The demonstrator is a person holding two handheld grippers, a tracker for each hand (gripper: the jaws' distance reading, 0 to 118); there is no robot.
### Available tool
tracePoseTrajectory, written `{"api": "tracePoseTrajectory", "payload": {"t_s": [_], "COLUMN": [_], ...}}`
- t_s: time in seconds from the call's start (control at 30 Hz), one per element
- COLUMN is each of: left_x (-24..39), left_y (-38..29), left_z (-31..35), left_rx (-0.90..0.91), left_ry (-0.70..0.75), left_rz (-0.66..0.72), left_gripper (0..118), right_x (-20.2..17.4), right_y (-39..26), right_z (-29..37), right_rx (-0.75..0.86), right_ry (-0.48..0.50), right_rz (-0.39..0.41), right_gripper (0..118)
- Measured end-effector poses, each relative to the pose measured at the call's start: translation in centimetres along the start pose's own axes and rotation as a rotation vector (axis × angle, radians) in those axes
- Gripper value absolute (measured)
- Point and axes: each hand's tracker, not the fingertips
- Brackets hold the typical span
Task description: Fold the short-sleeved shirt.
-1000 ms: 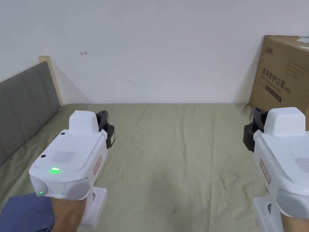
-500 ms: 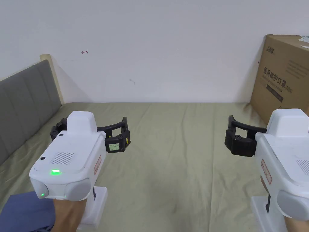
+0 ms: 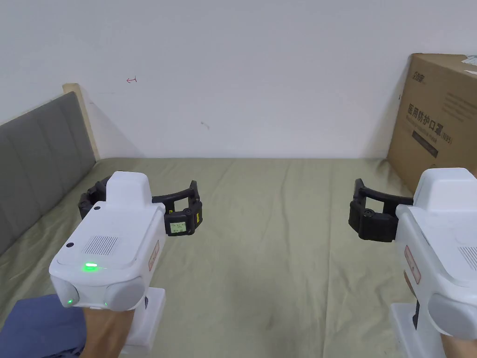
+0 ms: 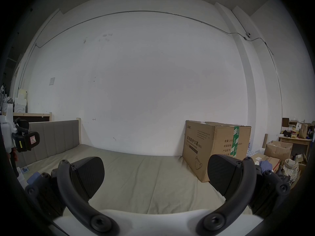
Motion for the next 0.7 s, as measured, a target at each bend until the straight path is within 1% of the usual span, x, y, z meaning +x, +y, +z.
{"api": "tracePoseTrajectory", "payload": {"t_s": [0.7], "left_x": [-0.20], "left_y": [-0.13], "left_z": [-0.15], "left_rx": [-0.009], "left_ry": [0.001], "left_rz": [-0.002], "left_gripper": [118], "right_x": [0.06], "right_y": [-0.25], "right_z": [0.30], "right_rx": [0.025], "right_ry": [0.027], "right_rz": [0.005], "right_gripper": [118]}}
